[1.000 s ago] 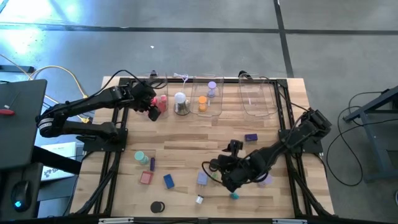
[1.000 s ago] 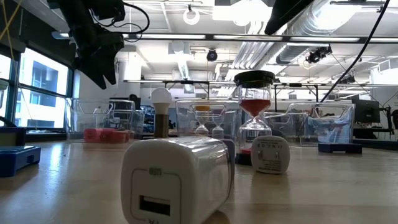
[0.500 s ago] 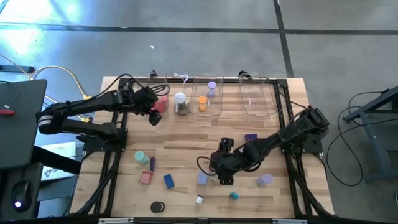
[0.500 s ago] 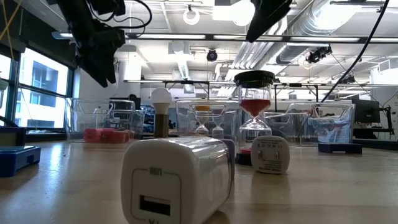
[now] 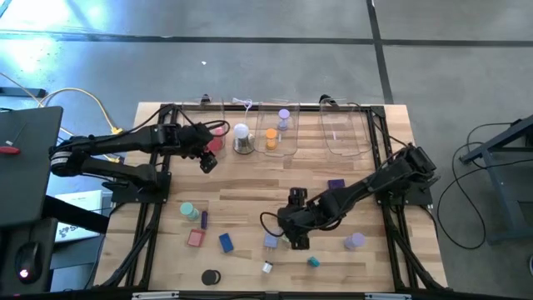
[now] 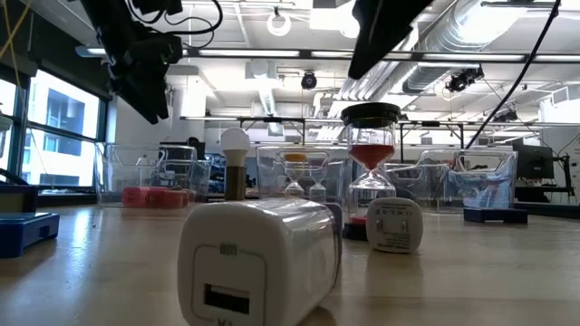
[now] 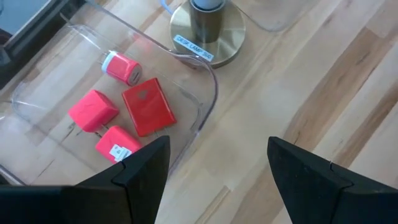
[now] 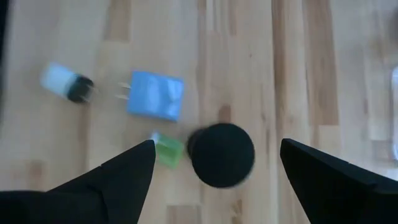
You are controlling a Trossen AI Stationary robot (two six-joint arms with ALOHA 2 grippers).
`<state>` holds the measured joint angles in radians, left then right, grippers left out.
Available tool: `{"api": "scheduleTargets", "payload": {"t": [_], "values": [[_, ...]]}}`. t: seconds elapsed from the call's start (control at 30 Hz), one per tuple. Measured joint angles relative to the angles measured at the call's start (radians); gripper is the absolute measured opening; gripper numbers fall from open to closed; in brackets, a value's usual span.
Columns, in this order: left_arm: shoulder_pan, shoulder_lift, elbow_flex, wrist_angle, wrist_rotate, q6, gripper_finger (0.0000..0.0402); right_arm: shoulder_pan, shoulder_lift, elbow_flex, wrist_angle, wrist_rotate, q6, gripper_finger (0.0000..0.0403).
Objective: Pick & Place Office items
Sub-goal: Put the top black hourglass into the middle transparent bin
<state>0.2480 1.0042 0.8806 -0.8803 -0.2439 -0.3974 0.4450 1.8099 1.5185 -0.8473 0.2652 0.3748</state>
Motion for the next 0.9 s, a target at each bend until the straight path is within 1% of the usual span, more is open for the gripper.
{"api": "scheduleTargets", "payload": {"t": [0.13,0.23,0.4,0.7,0.9], "values": [[-0.024,0.000,0.000,-0.001,-0.023,-0.002,0.0262,0.007,0.014,0.001,0.032,0.031,-0.011,0.0328],[-0.034,0.000,0.000,-0.001,-0.024,-0.004,0.0262,0.005,0.026,0.000,0.017,0.036,-0.008,0.0325],[-0.050,0.000,0.000,-0.002,-0.024,-0.010,0.0262,-0.011,0.062,-0.001,0.008,0.023,-0.012,0.0325],[-0.071,0.000,0.000,-0.002,-0.025,-0.016,0.0262,-0.020,0.064,-0.001,0.014,0.024,0.004,0.0325],[-0.089,0.000,0.000,-0.002,-0.026,-0.022,0.0262,-0.028,0.064,-0.062,0.041,0.003,0.035,0.0325]]}}
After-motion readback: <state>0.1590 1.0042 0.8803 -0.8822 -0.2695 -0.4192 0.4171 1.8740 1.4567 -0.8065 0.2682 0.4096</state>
